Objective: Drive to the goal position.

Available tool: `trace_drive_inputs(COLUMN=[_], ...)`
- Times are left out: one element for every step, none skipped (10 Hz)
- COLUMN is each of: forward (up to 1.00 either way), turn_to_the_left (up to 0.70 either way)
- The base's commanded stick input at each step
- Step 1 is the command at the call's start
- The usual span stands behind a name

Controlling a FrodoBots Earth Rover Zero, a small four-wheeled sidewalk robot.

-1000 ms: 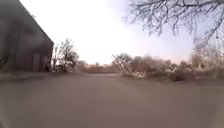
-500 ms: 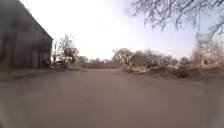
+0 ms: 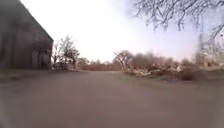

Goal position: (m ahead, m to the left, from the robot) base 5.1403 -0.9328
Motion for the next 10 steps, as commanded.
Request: trace_drive_inputs(forward=[0.70,0.70,0.70,0.70,0.70,0.70,0.70,0.70,0.70,0.70], turn_to_the_left=[0.00,0.00,0.00,0.00,0.00,0.00,0.00,0.00,0.00,0.00])
